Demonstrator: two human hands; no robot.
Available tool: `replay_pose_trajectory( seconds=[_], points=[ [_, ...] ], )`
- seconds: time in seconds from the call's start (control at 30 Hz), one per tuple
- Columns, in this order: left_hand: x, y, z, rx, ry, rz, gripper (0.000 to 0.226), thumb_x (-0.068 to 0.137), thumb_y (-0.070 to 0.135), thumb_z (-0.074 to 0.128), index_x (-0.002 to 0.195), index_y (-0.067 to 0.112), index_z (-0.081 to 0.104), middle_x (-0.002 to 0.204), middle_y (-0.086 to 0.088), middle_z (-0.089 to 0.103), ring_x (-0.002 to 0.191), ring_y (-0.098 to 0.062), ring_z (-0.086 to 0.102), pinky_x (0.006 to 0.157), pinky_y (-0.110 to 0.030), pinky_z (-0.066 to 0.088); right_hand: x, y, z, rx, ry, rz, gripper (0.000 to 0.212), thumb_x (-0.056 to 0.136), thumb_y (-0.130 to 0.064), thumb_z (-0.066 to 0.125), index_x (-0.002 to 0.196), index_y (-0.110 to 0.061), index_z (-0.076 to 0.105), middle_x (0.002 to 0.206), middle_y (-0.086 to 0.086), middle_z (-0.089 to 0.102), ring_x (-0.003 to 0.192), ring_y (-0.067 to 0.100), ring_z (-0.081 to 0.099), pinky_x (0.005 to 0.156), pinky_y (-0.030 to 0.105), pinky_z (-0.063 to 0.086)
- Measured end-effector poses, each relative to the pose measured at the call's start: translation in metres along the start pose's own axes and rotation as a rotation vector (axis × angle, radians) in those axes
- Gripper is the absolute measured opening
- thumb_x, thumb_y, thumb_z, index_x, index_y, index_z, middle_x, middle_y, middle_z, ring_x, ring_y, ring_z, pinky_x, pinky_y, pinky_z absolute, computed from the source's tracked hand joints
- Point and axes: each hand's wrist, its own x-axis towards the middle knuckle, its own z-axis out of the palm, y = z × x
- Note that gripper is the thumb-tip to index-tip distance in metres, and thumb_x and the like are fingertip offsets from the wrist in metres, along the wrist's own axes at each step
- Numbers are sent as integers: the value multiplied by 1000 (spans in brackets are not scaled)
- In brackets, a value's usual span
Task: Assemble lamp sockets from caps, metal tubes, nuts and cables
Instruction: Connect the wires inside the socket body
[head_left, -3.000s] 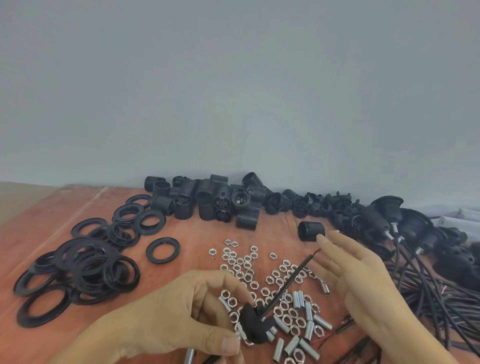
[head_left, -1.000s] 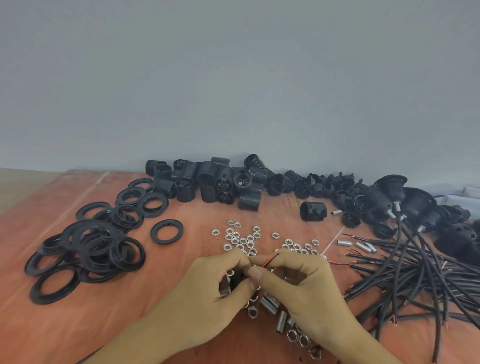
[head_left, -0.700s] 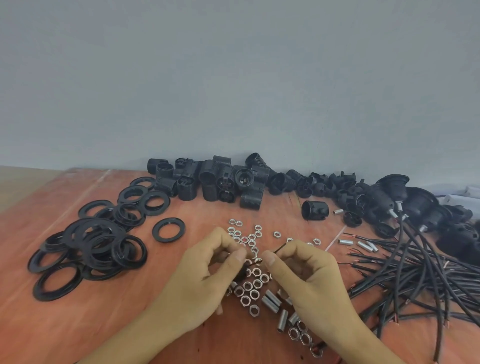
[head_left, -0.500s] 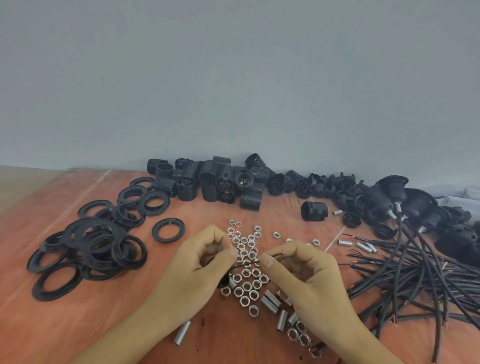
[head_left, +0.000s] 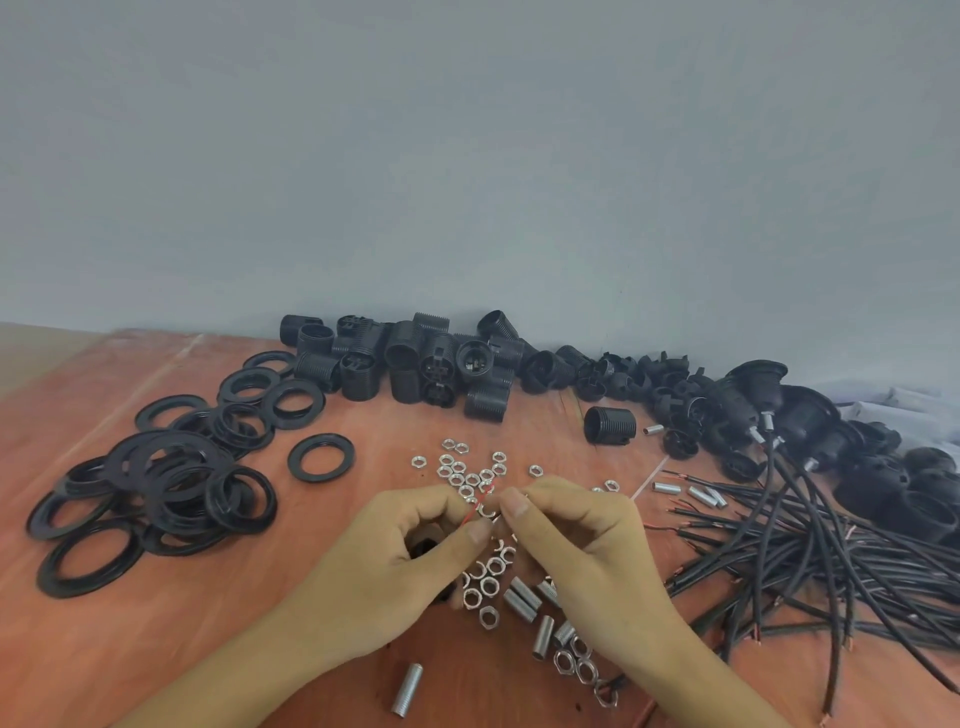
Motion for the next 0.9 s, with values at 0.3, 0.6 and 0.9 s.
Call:
replay_pose_trajectory(
  seconds=[0.3,0.6,0.9],
  points=[
    [4,-8,-3,52,202,49,21,86,32,65,67,24,67,60,-7,64,52,-4,52,54,-16,41,86,12,-18,-786,51,76,31,94,-33,60,123,-23,64,118,-5,64,106,10,59,93,30,49],
    [6,-11,-5,82,285,52,11,88,10,69,79,15,74,53,10,59,49,3,50,54,-7,38,123,63,-7,-1270,19,119,56,89,-52,62,133,-22,44,129,7,50,121,29,43,94,41,42],
    [8,-12,-8,88,370,22,17,85,9,71,71,19,71,52,8,59,49,2,50,52,-8,39,78,25,-15,-565,297,50,37,78,-32,81,105,-20,57,98,-10,67,88,4,63,75,21,52]
  ],
)
